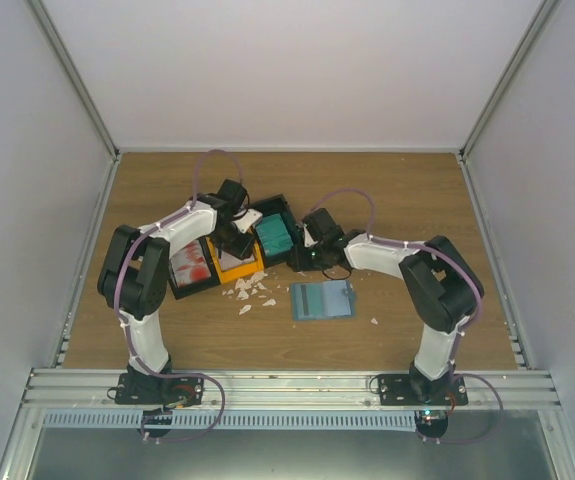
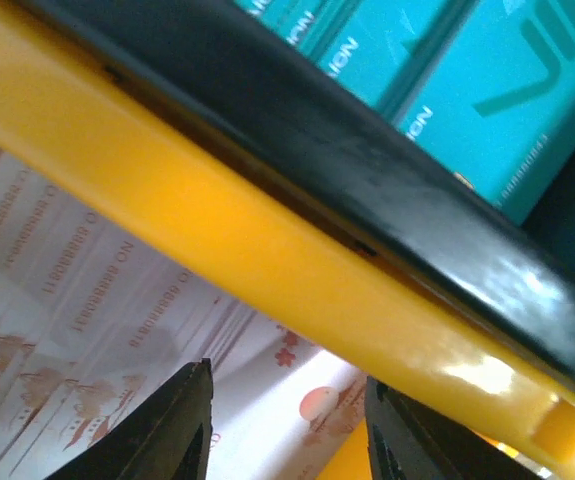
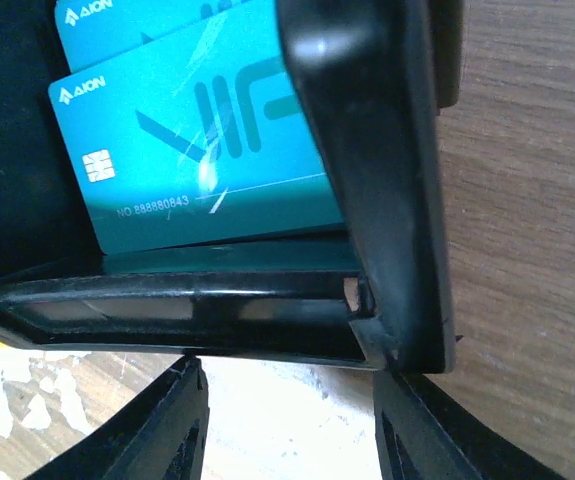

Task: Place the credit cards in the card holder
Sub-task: Pick up the credit card from the storage box.

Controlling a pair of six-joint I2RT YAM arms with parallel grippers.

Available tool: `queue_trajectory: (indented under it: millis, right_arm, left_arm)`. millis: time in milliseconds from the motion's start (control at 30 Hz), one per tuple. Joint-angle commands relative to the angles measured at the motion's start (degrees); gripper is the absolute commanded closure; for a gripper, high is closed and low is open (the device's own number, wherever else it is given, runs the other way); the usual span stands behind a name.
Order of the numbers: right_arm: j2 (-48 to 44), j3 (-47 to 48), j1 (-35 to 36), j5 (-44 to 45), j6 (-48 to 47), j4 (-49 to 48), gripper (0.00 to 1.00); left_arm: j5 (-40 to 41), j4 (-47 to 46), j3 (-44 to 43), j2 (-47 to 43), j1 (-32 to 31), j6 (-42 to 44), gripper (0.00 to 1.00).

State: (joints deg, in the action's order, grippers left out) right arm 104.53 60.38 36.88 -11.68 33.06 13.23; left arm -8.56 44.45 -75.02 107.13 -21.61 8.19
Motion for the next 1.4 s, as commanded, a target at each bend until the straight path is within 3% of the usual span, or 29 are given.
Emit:
queue_trajectory:
  millis: [0,267,567,733,1067,1267,1367]
  right_arm:
    - [2.08,2.83,-0.52,0.75,0.33,-0.06,0.54]
    - [3.6,5.97,-1.23,3.13,0.6,0.11,0.56]
    - [4.43,6.96,-1.82,3.82,1.0,-0.58,0.57]
    - [4.62,6.64,-1.83,3.52,0.94,-0.98,0.57]
    - [5.18,6.25,-1.77,2.83,0.95,-1.55,0.57]
    - [5.74,6.24,-1.8,1.54,0.93,-2.5,0.57]
    - [6.04,6.54,-1.84,1.56,0.94,-2.36,0.57]
  left_arm:
    - [-1.92,1.13,0.55,1.09,-0.09,-0.4,0.59]
    - [2.36,-1.81,3.84,0.35,-0.21,-2.12,0.54]
    - [4.69,-7.12,6.0,-5.09,-0.11,-3.31,0.67]
    - [6.73,-6.54,5.27,-3.9,-0.15,-3.86,0.55]
    - [7.81,-6.42,3.25,-1.12,-0.1,-2.59,0.42]
    - [4.12,-4.81,2.81,2.41,-0.12,-0.65,0.41]
    - [2.25,-4.76,3.21,2.37,-0.1,-0.43,0.45]
